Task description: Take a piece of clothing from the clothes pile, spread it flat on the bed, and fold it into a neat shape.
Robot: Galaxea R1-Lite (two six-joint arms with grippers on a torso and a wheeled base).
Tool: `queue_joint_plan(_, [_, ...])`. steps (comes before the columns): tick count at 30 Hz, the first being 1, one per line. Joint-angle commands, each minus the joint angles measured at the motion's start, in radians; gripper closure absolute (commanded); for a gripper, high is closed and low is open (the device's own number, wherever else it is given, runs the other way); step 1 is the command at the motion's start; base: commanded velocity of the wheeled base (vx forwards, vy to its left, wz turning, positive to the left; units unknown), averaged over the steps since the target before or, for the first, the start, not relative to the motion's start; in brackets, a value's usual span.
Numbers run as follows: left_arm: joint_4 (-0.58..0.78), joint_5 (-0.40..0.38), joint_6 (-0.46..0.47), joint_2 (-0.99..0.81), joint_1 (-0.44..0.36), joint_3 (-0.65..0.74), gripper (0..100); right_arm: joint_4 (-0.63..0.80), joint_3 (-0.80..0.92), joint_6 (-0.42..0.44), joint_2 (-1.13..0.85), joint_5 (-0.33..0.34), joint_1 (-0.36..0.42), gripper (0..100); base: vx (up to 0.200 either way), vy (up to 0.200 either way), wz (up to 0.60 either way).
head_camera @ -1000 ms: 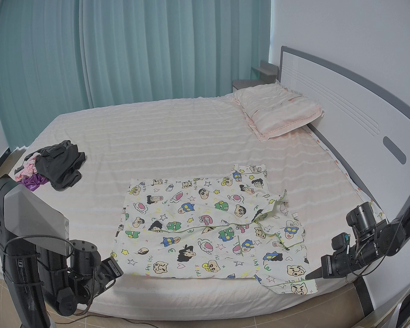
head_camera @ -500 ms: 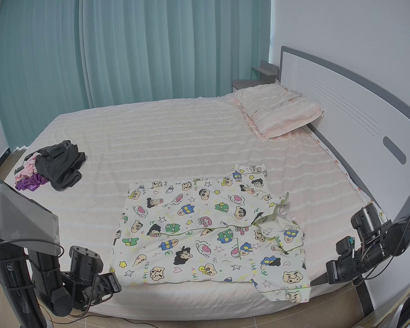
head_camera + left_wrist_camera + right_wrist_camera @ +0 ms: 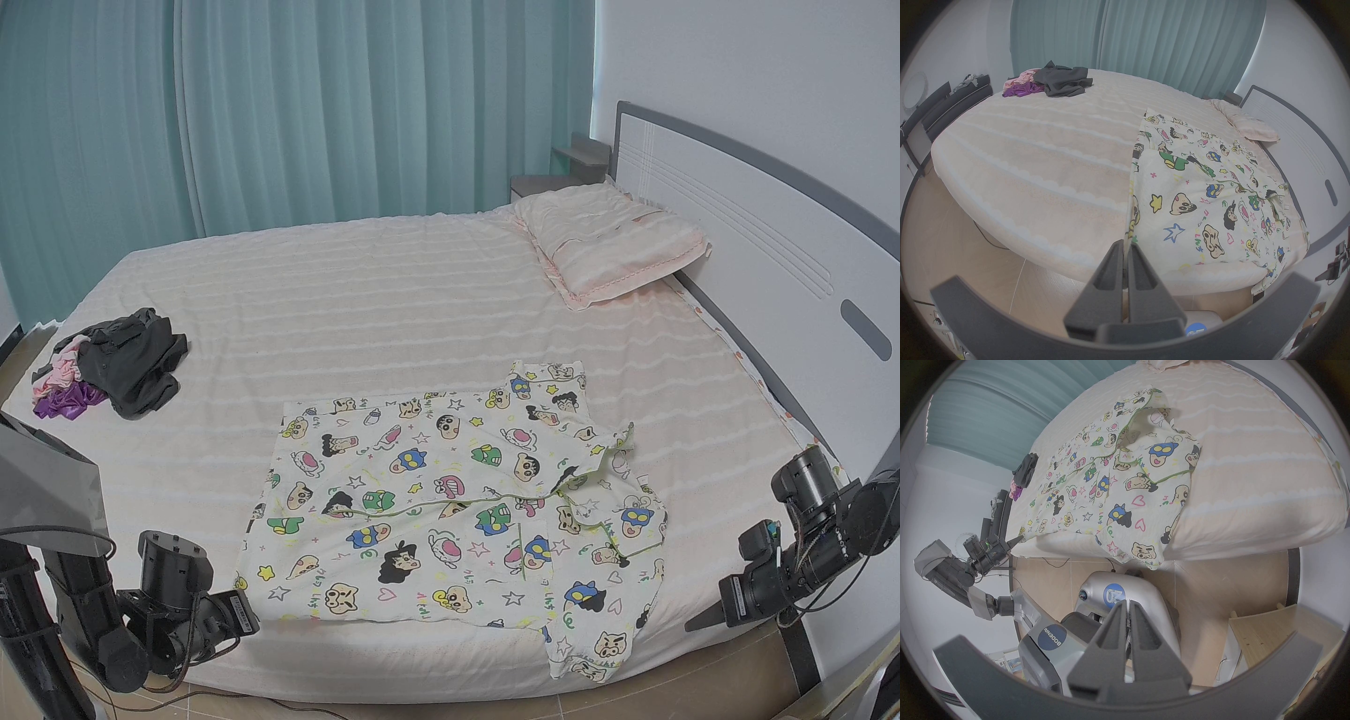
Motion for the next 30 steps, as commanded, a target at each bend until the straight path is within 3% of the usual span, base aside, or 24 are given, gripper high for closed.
queue_joint_plan(1, [-0.003, 0.000, -0.005, 0.004, 0.007, -0.011, 100, -0.067, -0.044, 0.006, 0.078, -0.002, -0.016, 100, 0.000, 0.000, 0.00])
queue_joint_plan(2, [-0.001, 0.002, -0.007, 0.005, 0.013, -0.027, 100, -0.110, -0.053, 0.006, 0.104, -0.010, -0.018, 0, 0.000, 0.000, 0.00])
queue_joint_plan(5, [-0.001, 0.005, -0.013, 0.007, 0.028, -0.050, 100, -0.163, -0.073, 0.006, 0.147, -0.034, -0.019, 0, 0.000, 0.000, 0.00])
queue_joint_plan(11, [-0.003, 0.002, -0.073, 0.036, 0.060, -0.067, 100, -0.225, -0.195, 0.018, 0.371, -0.205, -0.001, 0, 0.000, 0.000, 0.00])
queue_joint_plan(16, [-0.003, -0.004, -0.105, 0.041, 0.059, -0.084, 100, -0.334, -0.206, 0.006, 0.408, -0.229, 0.013, 0, 0.000, 0.000, 0.00])
queue_joint_plan(23, [-0.003, -0.049, -0.180, 0.038, 0.060, -0.107, 100, -0.352, -0.237, 0.002, 0.462, -0.295, 0.061, 0, 0.000, 0.000, 0.00])
queue_joint_plan(30, [-0.003, -0.056, -0.189, 0.039, 0.057, -0.100, 100, -0.384, -0.231, 0.006, 0.491, -0.360, 0.082, 0, 0.000, 0.000, 0.00])
